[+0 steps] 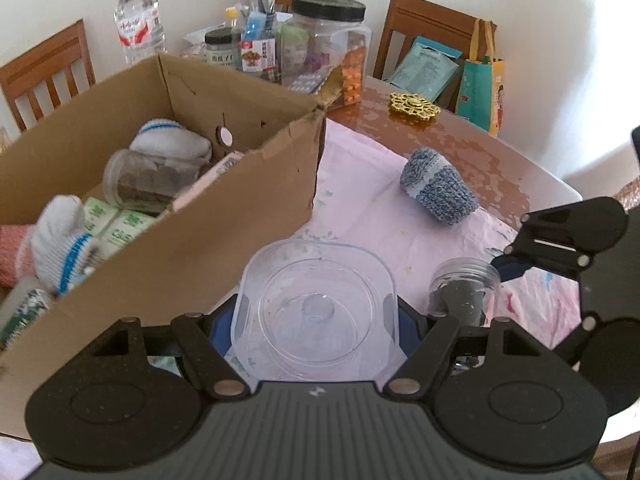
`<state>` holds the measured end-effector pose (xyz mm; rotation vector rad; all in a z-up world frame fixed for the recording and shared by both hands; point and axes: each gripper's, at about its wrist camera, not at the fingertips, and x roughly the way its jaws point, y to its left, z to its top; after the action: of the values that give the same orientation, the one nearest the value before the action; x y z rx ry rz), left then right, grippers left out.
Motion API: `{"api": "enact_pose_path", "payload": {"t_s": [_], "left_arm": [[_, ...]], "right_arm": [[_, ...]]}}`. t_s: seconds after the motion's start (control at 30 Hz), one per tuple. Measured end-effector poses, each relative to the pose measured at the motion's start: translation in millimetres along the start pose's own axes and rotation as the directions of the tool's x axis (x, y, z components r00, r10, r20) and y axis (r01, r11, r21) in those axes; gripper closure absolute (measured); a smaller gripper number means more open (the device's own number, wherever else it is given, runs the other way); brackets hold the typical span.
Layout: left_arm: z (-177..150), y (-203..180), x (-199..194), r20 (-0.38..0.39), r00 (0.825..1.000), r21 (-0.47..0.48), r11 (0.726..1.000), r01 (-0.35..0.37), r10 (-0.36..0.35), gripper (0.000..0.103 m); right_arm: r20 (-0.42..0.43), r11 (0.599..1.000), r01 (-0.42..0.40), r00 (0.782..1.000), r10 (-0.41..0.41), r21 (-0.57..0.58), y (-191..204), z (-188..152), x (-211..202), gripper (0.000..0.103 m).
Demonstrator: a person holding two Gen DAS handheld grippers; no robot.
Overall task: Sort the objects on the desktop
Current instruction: 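Grasp the second snack jar with the right tool while the left tool grasps the clear lid, then carry the snack jar and clear lid into the cardboard box and release both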
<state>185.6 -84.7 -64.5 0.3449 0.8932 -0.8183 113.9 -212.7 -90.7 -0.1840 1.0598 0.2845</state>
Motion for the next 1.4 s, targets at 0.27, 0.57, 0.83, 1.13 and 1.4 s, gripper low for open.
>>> {"api": "enact_pose_path", "payload": {"t_s": [0.27,0.57,0.83,1.13,1.4], "left_arm": [[4.0,2.9,-27.7,0.019,1.0,-0.001,1.0,-0.001,0.001,0.028],[6.5,5.8,-51.9,0.044,0.999,0.0,1.0,-0.014,0.014,0.028],[13.2,14.1,-69.7,0.07,0.998,-0.006,1.0,-0.01,0.01,0.028],[30.6,37.7,-85.8,0.095,0.995,0.002,0.999,-0.034,0.033,0.028],[45.0,69.0,-93.0,0.111,0.992,-0.004,0.998,-0.064,0.064,0.028]], "right_arm": [[0.008,0.999,-0.008,1.0,0.008,-0.035,0.8,6.3,-12.1,0.024],[0.029,0.995,-0.011,0.999,0.014,-0.094,1.2,18.4,-32.9,0.024],[0.066,0.989,-0.01,0.998,0.02,-0.149,3.5,41.4,-51.4,0.024],[0.131,0.98,-0.007,0.991,0.034,-0.198,9.7,79.2,-65.5,0.024],[0.184,0.978,-0.001,0.982,0.041,-0.211,14.3,114.4,-66.7,0.024]]}}
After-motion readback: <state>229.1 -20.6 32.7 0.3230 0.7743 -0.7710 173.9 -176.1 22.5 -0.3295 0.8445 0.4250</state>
